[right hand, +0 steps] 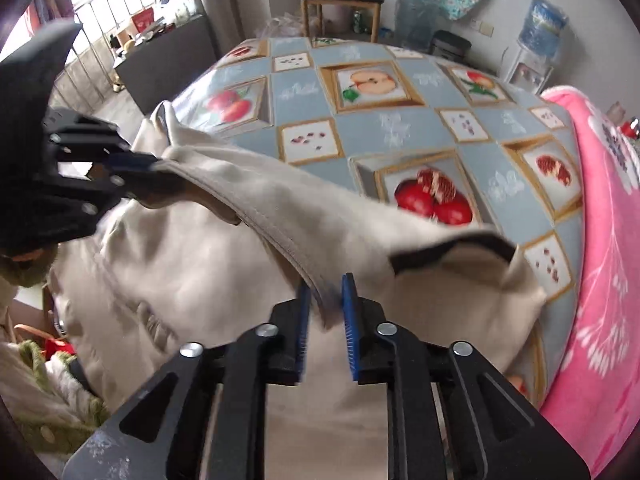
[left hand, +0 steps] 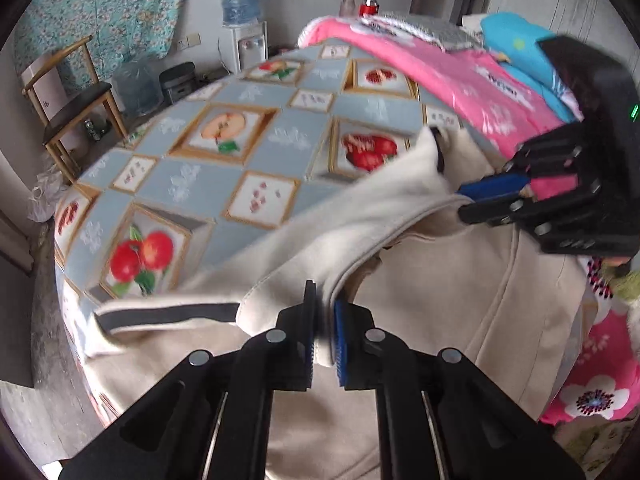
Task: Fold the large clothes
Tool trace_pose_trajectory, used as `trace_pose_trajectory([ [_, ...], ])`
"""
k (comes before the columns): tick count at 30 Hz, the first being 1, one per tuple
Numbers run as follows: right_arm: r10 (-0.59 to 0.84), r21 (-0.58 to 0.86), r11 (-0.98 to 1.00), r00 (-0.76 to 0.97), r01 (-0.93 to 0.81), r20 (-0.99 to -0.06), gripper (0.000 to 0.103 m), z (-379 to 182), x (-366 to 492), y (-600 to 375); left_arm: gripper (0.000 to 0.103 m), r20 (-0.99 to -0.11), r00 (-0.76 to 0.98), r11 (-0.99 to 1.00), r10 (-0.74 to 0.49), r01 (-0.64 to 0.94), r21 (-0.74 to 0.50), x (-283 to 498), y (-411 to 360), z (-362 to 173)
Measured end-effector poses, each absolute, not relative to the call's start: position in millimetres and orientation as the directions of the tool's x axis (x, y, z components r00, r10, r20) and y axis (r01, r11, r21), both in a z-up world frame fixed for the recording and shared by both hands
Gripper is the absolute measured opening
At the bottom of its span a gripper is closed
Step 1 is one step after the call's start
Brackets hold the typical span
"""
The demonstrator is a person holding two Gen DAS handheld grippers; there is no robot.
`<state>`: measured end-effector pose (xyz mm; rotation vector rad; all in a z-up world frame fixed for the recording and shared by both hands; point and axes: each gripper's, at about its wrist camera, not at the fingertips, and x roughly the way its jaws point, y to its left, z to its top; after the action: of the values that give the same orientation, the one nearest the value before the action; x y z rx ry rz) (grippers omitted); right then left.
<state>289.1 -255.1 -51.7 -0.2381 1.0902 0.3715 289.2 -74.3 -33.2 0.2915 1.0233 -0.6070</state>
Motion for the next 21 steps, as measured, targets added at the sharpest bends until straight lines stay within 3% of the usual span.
trace_pose_trajectory([
  [2,0.239,0.05,0.915,0.437,-0.4,-0.867,0.036,-33,276,-266,0.009,-0.868,0.373,0.801,-0.327,0.596,-0.046,280,-73,-44],
  [8,0.406,0.243,0.902,0.512,-0.356,-0.757,0.037,3,279,-273,0.01,-0.846,0.397,0.838,-0.357,0.536,-0.102,272,-65,-53],
  [13,0.393,0.243,0.899,0.426,-0.364,-0.815,0.034,-54,313,-227,0.023,-0.809,0.351,0.837,-0.472,0.466,-0.286,265,-43,-41],
  [16,0.271,0.15,0.93,0.35,-0.336,-0.897,0.034,-111,321,-209,0.025,-0.763,0.328,0.81,-0.557,0.419,-0.411,257,-22,-34],
  [19,0.251,0.121,0.934,0.375,-0.336,-0.892,0.035,-99,307,-207,0.031,-0.748,0.354,0.819,-0.562,0.361,-0.445,257,-3,-30],
  [20,0.276,0.15,0.932,0.381,-0.329,-0.883,0.04,-92,302,-211,0.032,-0.75,0.358,0.825,-0.557,0.343,-0.449,260,1,-31],
  [21,0.312,0.184,0.925,0.389,-0.332,-0.867,0.052,-83,296,-216,0.033,-0.755,0.356,0.832,-0.551,0.312,-0.459,266,6,-34],
])
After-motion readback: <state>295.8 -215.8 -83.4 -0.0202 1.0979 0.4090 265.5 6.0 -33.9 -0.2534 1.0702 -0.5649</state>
